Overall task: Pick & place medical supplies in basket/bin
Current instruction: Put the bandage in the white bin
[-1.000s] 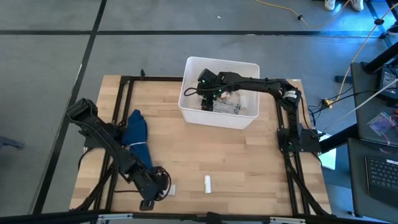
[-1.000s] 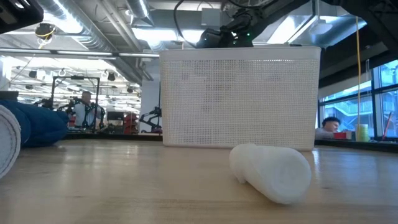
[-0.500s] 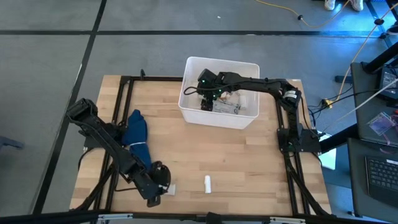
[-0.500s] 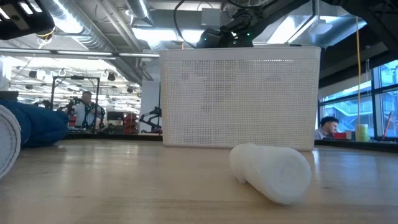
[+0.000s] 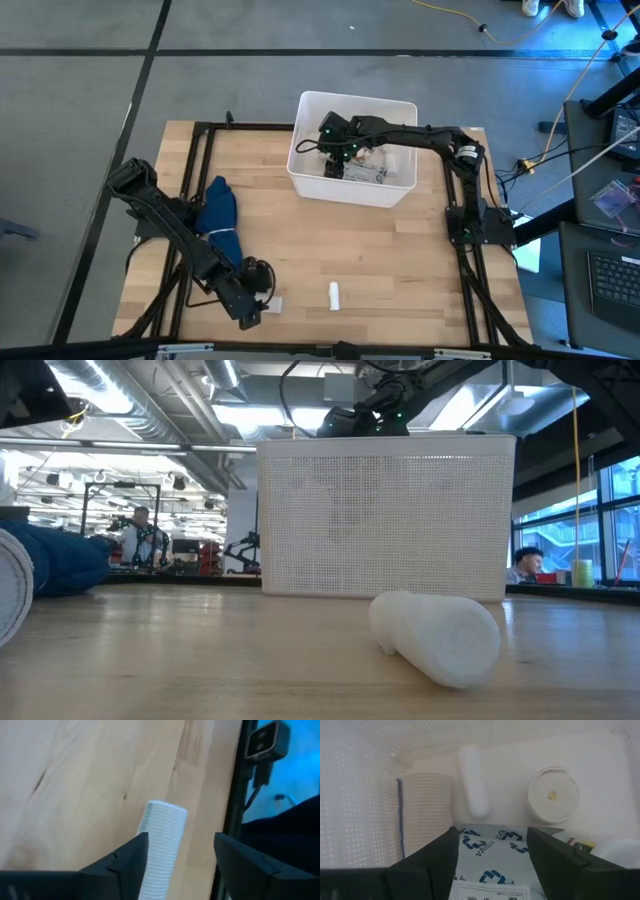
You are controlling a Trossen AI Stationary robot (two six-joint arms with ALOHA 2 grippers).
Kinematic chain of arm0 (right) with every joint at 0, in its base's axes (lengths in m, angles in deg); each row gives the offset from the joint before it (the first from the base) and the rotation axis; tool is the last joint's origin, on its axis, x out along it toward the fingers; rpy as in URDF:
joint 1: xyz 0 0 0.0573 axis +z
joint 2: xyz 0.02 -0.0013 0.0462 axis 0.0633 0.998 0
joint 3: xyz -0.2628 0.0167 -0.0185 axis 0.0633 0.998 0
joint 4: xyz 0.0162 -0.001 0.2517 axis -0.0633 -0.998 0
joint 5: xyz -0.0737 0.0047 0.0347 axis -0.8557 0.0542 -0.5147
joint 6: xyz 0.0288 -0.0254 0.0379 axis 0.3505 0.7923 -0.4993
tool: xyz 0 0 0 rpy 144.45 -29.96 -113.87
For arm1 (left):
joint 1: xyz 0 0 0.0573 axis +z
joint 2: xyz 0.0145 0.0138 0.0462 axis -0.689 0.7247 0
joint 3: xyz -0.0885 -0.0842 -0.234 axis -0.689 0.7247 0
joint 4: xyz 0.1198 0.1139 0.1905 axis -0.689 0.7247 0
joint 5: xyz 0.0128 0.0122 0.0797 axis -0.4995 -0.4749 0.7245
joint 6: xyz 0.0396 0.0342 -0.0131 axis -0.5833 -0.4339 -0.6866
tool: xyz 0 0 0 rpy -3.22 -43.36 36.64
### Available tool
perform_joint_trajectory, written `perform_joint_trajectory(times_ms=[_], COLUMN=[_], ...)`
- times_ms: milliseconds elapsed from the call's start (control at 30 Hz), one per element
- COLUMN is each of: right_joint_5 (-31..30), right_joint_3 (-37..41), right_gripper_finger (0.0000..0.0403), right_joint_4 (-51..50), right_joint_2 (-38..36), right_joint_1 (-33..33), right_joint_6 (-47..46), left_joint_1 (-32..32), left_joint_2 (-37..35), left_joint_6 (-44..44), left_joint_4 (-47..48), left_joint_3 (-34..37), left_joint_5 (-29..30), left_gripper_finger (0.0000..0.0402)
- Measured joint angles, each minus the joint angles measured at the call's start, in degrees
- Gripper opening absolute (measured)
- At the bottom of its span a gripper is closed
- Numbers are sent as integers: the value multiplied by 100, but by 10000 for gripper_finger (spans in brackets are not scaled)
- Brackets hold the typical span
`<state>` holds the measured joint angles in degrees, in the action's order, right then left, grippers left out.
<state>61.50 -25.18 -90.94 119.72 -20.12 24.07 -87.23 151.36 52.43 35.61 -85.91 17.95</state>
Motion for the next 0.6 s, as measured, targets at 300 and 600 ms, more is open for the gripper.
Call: perform_joint_trajectory(times_ms=[300,600], right_joint_5=[-114,-223], right_joint_3=[-572,-2245], right_gripper_finger=[234,234], right_joint_4=[-437,-1693], right_joint_2=[-83,-83], right_joint_1=[-2,33], right_joint_6=[-297,-425], left_joint_1=[0,0], left_joint_2=[0,0], left_joint_6=[-247,-204], left_joint_4=[509,161], left_joint_3=[2,2], left_joint_5=[-125,-169], left_gripper_finger=[285,290])
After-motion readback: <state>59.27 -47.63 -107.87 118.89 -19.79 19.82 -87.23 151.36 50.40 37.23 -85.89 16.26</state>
